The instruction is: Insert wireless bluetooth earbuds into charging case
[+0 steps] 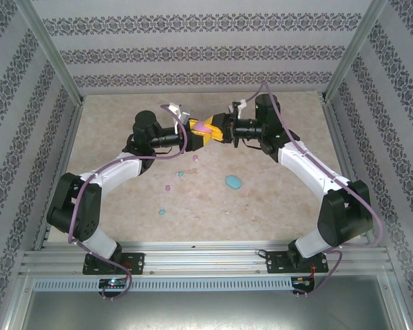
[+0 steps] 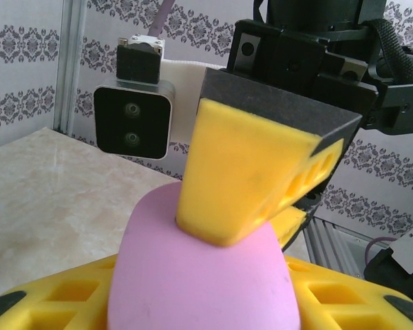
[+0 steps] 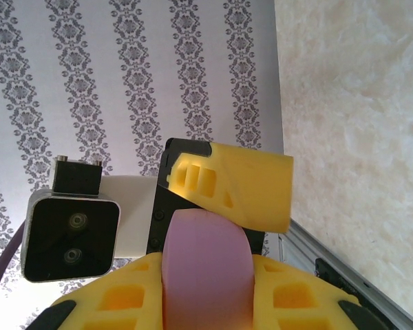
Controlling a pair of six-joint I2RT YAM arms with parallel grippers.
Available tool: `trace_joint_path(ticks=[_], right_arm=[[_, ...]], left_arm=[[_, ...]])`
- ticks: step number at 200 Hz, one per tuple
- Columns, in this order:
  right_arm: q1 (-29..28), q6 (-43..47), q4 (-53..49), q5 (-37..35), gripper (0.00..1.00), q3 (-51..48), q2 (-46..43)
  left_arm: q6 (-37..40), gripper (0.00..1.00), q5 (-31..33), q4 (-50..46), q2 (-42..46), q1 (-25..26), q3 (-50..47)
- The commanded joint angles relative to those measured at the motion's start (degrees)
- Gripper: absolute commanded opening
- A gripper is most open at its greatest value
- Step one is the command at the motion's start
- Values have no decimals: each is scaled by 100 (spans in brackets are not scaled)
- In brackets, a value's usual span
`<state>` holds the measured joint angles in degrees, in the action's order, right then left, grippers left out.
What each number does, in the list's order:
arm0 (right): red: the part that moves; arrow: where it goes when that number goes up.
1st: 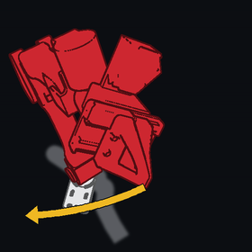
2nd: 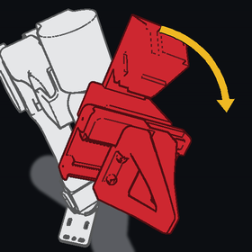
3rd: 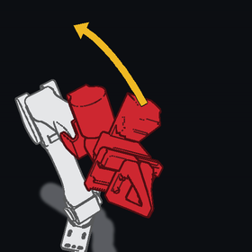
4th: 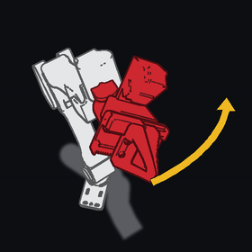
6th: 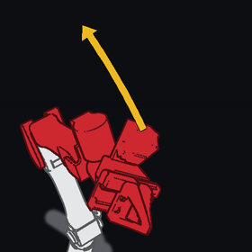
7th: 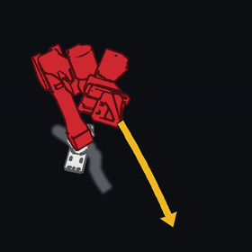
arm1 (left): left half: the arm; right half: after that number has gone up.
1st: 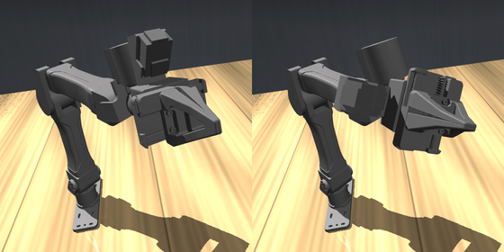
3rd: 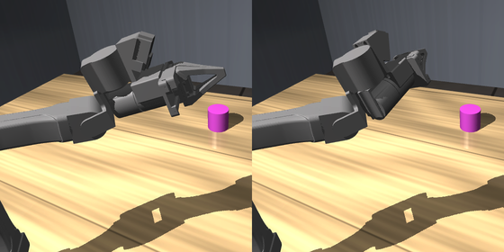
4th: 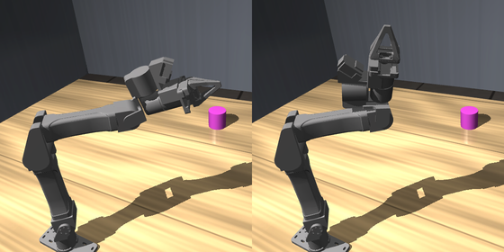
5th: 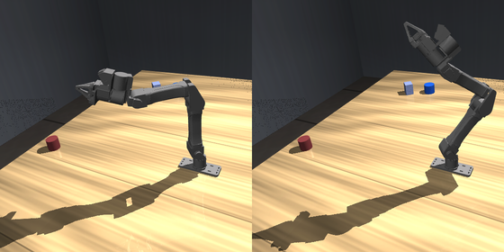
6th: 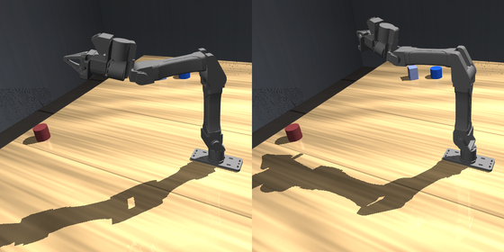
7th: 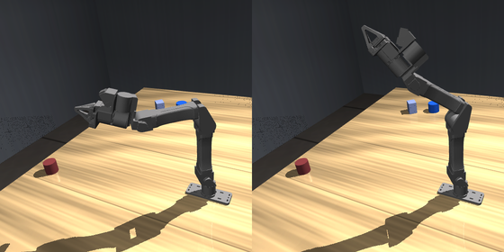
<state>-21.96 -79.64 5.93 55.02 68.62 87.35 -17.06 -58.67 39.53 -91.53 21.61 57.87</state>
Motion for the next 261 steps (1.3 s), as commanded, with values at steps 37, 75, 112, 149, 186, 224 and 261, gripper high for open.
trace_joint_path(ticks=[37,75,112,149,186,224,261], right_arm=[[-46,-78,246,120,17,12,-168],[-12,-118,322,80,18,-87,-207],[49,-105,387,44,18,-185,-264],[131,-408,802,-15,18,-355,-325],[159,-487,891,-5,18,-375,-343],[192,-565,970,-22,17,-444,-378],[224,-623,1028,-13,17,-423,-394]], left_arm=[[-136,39,-75,415,-64,95,257],[-223,30,-31,533,-56,92,250],[-323,24,-39,601,-30,74,261],[-283,40,-21,532,38,60,256],[-325,43,-2,532,35,41,273],[-316,52,62,520,70,30,251],[-393,50,86,604,80,-14,179]])
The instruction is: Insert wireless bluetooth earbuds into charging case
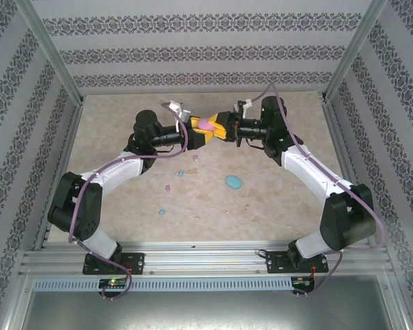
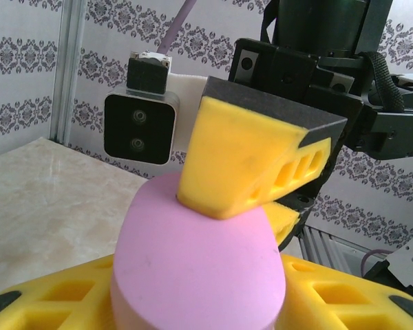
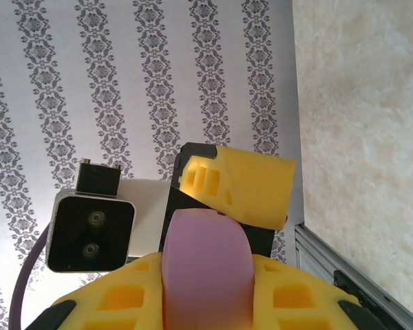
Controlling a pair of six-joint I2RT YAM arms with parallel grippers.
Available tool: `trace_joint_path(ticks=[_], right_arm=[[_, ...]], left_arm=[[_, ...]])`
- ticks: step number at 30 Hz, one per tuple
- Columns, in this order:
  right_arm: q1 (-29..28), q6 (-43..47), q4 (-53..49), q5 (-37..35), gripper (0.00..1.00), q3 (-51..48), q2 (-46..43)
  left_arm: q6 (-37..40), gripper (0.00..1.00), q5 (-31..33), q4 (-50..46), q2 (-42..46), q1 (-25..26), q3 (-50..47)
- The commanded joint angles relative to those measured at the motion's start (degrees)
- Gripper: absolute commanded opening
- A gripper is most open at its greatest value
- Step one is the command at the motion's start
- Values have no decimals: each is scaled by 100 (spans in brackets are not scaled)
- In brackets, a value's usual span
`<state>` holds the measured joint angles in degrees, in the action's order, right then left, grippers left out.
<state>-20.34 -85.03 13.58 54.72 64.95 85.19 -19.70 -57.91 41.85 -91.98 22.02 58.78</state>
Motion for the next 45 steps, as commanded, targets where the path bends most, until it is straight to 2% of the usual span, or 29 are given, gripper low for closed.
trace_joint_path(ticks=[1,4,6,13,16,20,24,27,30,34,38,41,45], right_arm=[[64,-83,265,15,17,-54,-173],[53,-83,268,46,17,-44,-154],[47,-84,276,57,17,-44,-143],[31,-92,285,57,17,-65,-142],[30,-101,286,48,17,-50,-125],[16,-160,350,50,17,-25,-100],[-6,-189,378,65,18,3,-73],[-13,-159,408,65,26,-17,-76],[-5,98,351,35,44,-17,-125],[152,711,86,-20,56,-15,-317],[480,1470,-300,-49,59,34,-632],[533,3109,-1499,-196,62,446,-889],[70,5949,-3259,-767,66,1140,-1080]], left_arm=[[-138,50,9,374,126,-57,89],[-258,43,-29,512,97,-77,92],[-349,43,-28,641,76,-84,95],[-394,51,-30,720,45,-91,116],[-377,52,-37,692,46,-91,128],[-359,44,-91,639,23,-89,151],[-350,32,-128,645,14,-89,148],[-351,24,-150,622,26,-88,156],[-358,16,-194,606,59,-110,178],[-353,12,-287,507,206,-189,180],[-223,11,-442,168,448,-289,168],[-86,11,-657,-321,674,-364,213],[-22,10,-1022,-951,908,-468,324]])
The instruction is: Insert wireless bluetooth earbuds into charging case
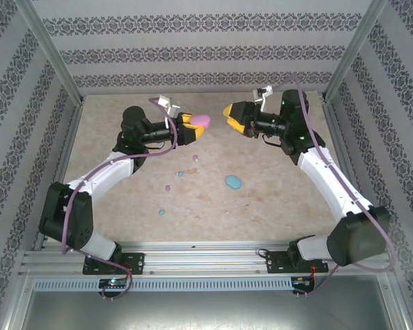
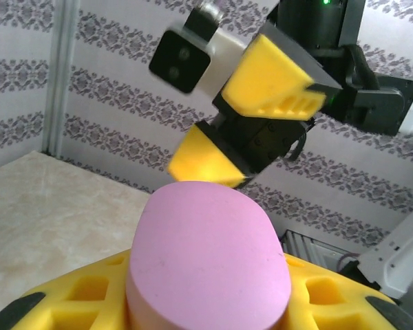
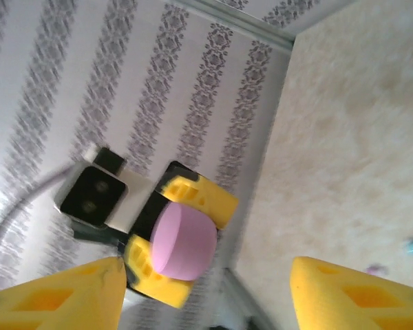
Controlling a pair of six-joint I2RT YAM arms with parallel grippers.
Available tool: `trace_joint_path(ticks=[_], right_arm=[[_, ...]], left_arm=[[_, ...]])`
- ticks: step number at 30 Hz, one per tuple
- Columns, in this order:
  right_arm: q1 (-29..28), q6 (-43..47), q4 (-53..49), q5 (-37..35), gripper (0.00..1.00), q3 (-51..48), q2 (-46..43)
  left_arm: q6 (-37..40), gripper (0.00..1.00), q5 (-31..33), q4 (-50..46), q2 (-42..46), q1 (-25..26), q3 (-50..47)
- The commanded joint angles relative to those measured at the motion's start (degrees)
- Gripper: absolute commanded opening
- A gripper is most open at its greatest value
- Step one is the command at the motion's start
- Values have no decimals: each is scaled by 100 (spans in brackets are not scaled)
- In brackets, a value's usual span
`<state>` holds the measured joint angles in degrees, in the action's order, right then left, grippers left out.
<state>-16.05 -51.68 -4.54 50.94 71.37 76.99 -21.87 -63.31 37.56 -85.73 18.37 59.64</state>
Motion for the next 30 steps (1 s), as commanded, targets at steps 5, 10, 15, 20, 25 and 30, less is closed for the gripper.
trace_joint_path(ticks=[5,10,15,20,25,30], right_arm=[[-636,4145,-1549,-221,71,720,-275],[-848,4821,-1482,423,74,939,-102],[-1195,5897,-1814,239,74,1063,-36],[-1398,6072,-1823,354,72,1236,193],[-1496,6282,-2075,418,63,1436,412],[-1497,6365,-2155,437,58,1502,491]], left_arm=[[696,10,-826,-1733,611,-133,393],[1119,8,-1028,-2598,861,-140,484],[1123,9,-1181,-2808,936,-140,502],[1168,9,-1265,-2900,993,-141,497],[1177,9,-1288,-2930,1033,-139,497],[1163,9,-1324,-2946,1079,-141,508]])
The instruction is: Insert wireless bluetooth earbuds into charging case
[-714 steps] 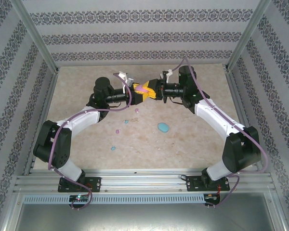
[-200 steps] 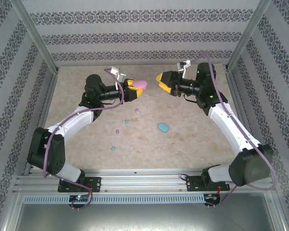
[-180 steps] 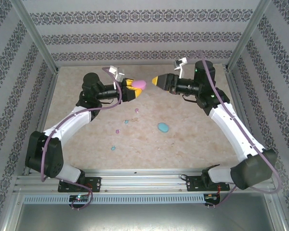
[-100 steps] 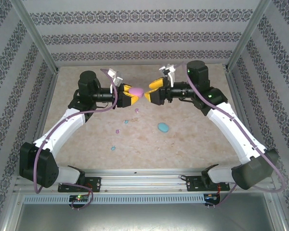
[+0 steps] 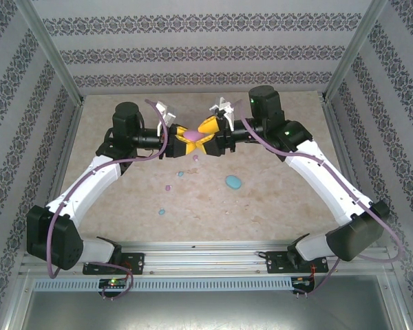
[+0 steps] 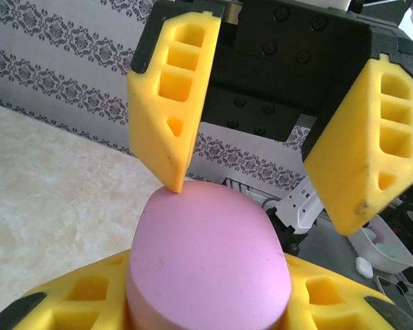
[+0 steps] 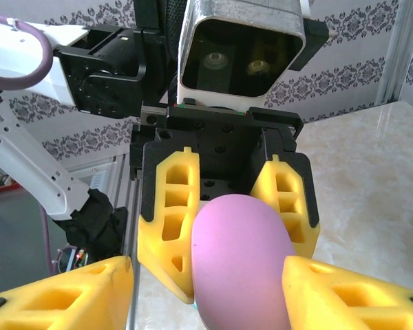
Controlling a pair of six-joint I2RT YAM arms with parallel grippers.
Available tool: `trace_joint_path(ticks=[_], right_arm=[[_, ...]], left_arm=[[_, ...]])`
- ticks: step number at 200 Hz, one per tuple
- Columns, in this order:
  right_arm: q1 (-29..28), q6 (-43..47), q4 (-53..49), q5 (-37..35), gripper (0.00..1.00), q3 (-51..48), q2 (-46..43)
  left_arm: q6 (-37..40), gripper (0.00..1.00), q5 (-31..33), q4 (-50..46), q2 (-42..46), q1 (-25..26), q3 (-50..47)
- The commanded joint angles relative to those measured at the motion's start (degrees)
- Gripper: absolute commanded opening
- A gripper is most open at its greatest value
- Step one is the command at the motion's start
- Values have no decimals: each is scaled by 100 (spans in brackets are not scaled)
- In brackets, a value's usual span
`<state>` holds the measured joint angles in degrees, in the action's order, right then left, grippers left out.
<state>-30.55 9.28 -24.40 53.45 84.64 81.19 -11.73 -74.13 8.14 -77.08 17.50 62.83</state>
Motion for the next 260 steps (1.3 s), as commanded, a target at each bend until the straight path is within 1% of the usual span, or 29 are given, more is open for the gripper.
trace_joint_path(ticks=[1,22,40,53,75,107,135,148,175,242,260], right_arm=[[-41,299,-187,184,58,184,74],[-48,345,-239,175,58,201,115],[-48,403,-318,152,63,228,144],[-40,401,-327,90,65,217,157],[-13,376,-287,34,65,219,168],[22,252,-214,51,57,228,206],[55,100,-139,99,47,237,240],[90,-99,-22,120,42,228,254],[239,-755,328,253,38,211,293],[492,-2060,1066,13,38,94,348],[540,-2406,1144,-116,41,103,397]], left_arm=[[151,9,-247,-6,211,-53,188],[118,9,-275,-1,224,-53,195],[114,9,-284,-8,238,-46,200],[105,9,-278,-6,247,-52,209],[92,9,-282,-5,255,-52,205],[66,9,-294,6,268,-48,217],[34,9,-307,32,274,-52,212],[33,9,-311,37,281,-47,217],[37,9,-315,43,290,-51,200],[21,8,-303,91,352,-44,167],[-3,8,-281,125,374,-42,160]])
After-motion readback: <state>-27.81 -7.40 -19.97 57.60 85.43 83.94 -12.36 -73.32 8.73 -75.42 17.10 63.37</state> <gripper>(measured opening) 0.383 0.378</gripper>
